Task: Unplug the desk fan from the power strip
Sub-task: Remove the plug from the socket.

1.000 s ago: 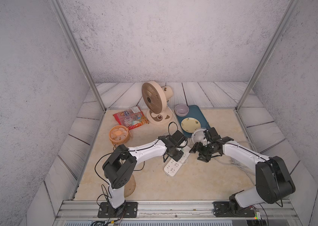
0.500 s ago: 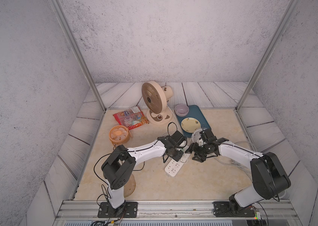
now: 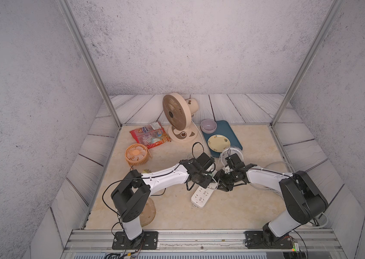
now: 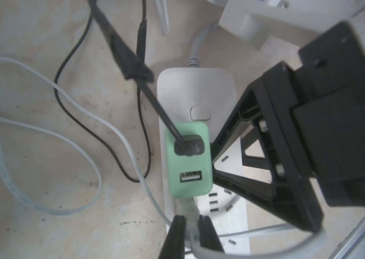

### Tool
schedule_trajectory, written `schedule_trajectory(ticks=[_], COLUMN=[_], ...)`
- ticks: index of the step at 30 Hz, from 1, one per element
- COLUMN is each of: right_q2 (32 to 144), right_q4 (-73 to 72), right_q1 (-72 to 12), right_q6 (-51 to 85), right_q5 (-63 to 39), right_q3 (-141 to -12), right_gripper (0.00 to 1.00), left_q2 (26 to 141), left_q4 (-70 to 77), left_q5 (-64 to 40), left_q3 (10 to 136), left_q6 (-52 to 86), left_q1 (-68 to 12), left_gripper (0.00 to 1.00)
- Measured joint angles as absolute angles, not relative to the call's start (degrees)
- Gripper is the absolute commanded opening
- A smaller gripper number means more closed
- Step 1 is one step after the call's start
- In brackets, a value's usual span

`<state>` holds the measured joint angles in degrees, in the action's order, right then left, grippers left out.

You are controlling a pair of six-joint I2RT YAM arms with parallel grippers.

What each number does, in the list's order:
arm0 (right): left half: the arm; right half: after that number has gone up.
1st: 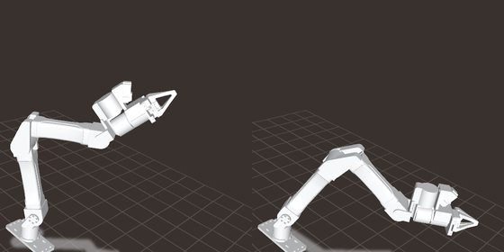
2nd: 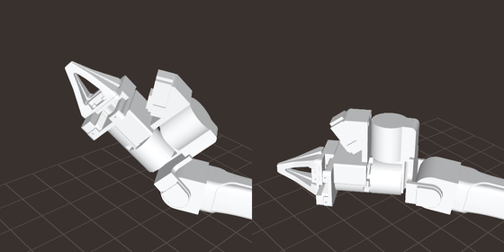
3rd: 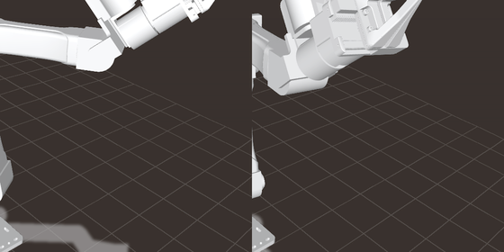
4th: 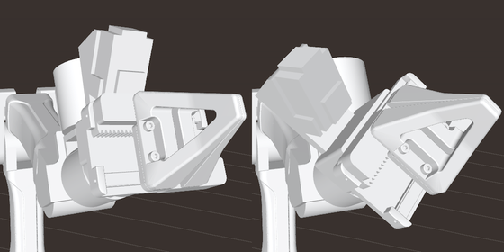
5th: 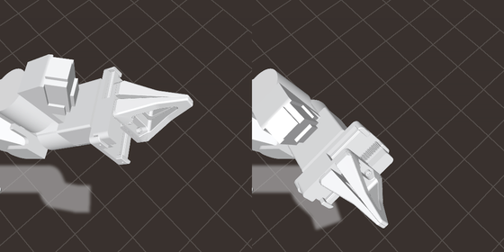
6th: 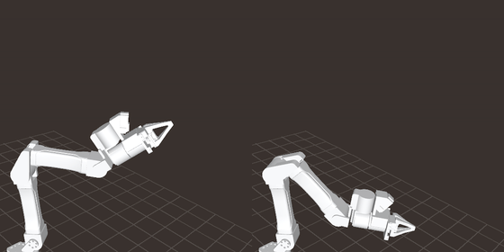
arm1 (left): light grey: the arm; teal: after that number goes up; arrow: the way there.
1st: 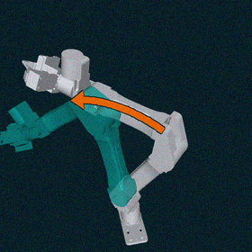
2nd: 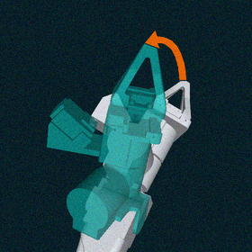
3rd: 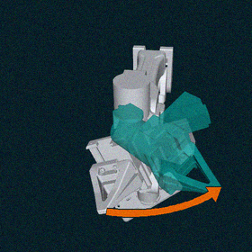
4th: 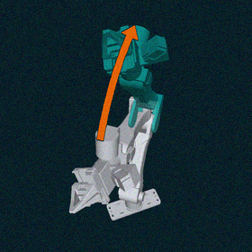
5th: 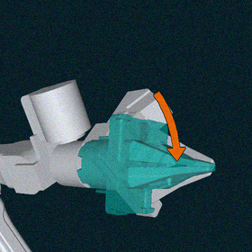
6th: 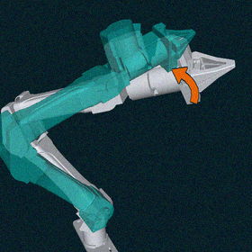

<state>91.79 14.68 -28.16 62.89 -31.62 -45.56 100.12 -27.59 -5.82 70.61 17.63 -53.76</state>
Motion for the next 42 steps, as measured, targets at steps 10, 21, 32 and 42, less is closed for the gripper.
schedule_trajectory(ticks=[10,21,32,42], right_q2=[94.3,97.7,98.4,89.1], right_q4=[15.9,19.8,20.8,30.2], right_q1=[-30.3,-31.3,-31.3,-32.1], right_q6=[63.4,63.5,63.4,61.9], right_q5=[-31.6,-34.2,-35.2,-20.5], right_q3=[-46.4,-49.9,-50.6,-51.7], right_gripper=[0.46,0.45,0.48,0.65], left_q2=[100.1,97.8,86.2,73.6], left_q4=[-28.2,-30.5,-27.1,-32.7], left_q5=[-5.7,-5.4,-4.6,3.8], left_q3=[68.8,68.3,67.0,66.6], left_q6=[20.5,24.1,24.5,22.0], left_q1=[-53.8,-53.8,-54.2,-44.5], left_gripper=[0.0,0.0,0.0,0.0])
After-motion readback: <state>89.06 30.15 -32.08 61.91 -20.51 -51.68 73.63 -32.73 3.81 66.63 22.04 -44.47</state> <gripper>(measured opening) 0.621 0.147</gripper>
